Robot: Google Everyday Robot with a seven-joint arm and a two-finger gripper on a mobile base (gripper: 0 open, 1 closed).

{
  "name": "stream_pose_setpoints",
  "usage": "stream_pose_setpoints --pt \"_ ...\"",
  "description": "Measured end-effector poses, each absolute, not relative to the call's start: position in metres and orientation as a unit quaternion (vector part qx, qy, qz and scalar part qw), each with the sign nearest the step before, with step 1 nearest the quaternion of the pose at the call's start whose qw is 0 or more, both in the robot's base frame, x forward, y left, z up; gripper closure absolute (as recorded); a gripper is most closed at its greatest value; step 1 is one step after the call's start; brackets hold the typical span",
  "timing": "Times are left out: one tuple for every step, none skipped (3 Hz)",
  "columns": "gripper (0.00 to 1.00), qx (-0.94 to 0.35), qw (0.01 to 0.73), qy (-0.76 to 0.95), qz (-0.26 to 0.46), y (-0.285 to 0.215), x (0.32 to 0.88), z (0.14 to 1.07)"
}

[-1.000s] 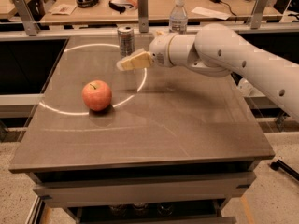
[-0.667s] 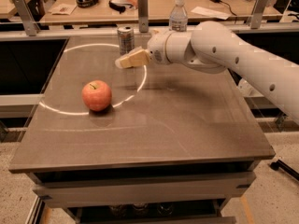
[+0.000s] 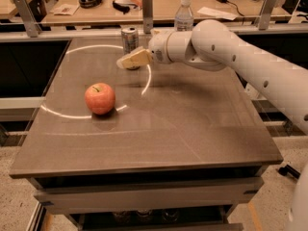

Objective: Move redbull can near apple

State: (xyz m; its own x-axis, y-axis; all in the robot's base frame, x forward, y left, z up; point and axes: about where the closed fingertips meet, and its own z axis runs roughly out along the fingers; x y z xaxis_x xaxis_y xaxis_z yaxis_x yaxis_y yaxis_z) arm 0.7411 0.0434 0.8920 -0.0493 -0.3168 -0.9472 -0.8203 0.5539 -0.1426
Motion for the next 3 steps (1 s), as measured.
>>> stream_pose_setpoints --pt "0.00 -0.423 0.544 0.684 0.241 0.060 0.745 0.885" --pt "0.18 -0.432 0.540 0.678 0.250 0.074 0.748 0.880" --pt "0.41 -0.443 0.539 0.668 0.259 0.081 0.750 0.880"
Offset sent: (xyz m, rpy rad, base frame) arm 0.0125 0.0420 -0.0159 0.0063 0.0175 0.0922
